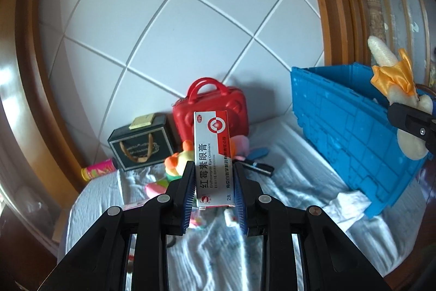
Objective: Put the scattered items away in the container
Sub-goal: 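Carry the medicine box in the left tool and bunny plush in the right tool to the crate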
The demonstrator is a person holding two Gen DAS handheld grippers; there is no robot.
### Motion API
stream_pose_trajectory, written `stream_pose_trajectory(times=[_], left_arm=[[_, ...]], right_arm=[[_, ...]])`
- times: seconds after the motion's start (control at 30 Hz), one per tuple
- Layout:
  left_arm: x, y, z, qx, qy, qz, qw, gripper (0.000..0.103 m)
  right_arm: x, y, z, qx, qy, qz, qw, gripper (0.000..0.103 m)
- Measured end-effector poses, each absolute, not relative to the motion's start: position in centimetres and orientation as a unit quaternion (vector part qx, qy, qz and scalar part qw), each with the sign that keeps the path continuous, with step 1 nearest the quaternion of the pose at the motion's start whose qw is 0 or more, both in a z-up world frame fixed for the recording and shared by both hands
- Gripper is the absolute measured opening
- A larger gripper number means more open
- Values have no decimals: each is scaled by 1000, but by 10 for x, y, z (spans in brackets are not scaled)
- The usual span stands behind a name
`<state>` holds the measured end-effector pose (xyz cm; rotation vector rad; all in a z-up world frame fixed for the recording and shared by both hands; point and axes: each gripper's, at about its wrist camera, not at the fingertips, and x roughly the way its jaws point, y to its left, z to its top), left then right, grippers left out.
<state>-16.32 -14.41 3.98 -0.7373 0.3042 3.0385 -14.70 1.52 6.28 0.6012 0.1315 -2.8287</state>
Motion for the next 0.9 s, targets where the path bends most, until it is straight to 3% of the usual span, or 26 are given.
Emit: stream_pose_trajectory(times=[0.5, 0.9], left_arm=[[-138, 47, 81, -178, 107, 975, 75, 26], [-186, 144, 101, -165, 148, 968, 118, 26]], right_arm=[[-82, 210, 120, 167, 50, -984, 32, 47], [-116, 280, 124, 164, 15, -986, -18, 47]])
